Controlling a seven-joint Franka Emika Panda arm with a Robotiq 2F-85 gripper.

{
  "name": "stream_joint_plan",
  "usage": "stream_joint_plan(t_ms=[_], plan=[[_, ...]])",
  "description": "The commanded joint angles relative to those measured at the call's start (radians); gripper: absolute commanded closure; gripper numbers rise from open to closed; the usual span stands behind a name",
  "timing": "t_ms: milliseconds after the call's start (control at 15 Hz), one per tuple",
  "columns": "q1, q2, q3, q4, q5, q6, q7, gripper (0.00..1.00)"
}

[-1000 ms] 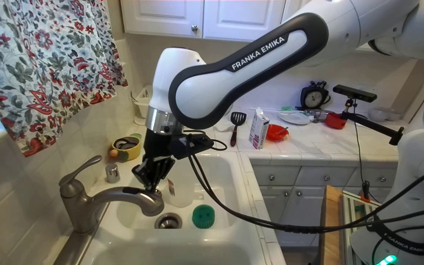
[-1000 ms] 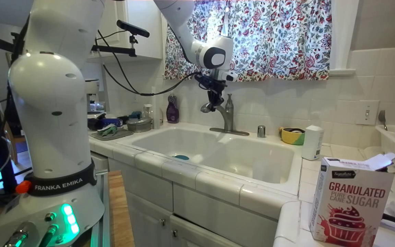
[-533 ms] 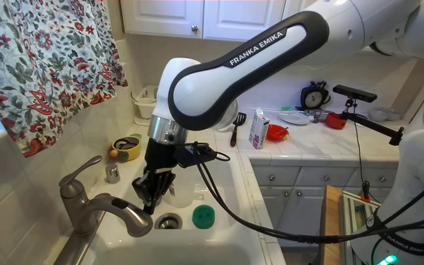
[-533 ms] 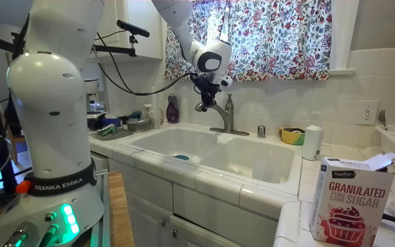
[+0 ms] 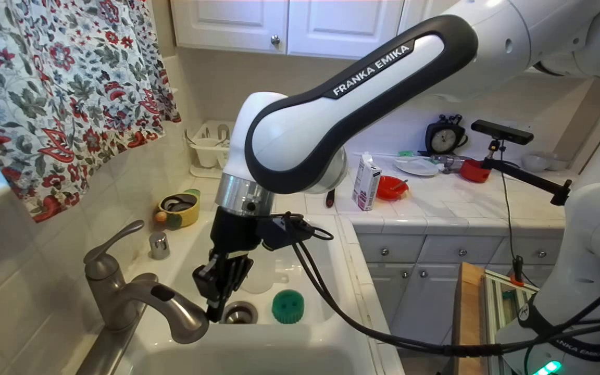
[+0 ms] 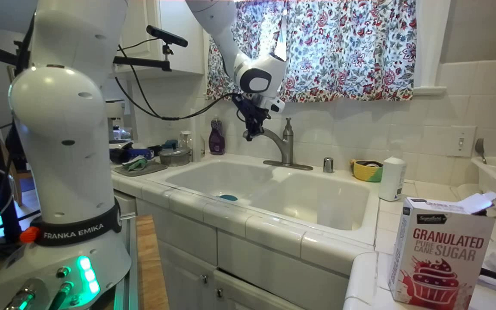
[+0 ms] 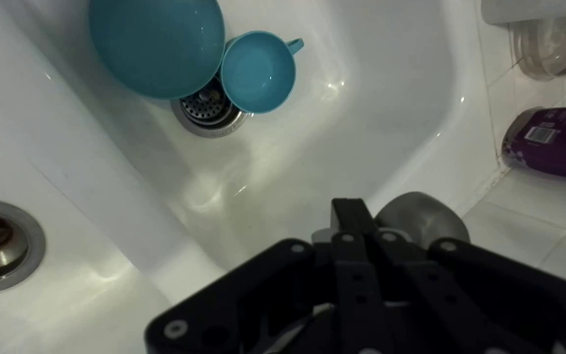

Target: Move the faucet to the left

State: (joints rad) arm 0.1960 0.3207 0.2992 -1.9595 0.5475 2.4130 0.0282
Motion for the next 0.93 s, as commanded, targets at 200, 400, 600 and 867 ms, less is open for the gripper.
stream_joint_plan(t_ms=[200,400,600,867], plan=[[0.042,-0.089,-0.14,-0.091,-0.343,0.173,0.146,0.74],[0.049,-0.17,-0.213,-0.108,-0.547,0.137,0.272,0.6],[0.042,-0.216,-0.253,-0.065,-0.747,0.046,0.406,0.4],[0.039,-0.254,-0.261,0.019,-0.914,-0.246,0.511,0.12]])
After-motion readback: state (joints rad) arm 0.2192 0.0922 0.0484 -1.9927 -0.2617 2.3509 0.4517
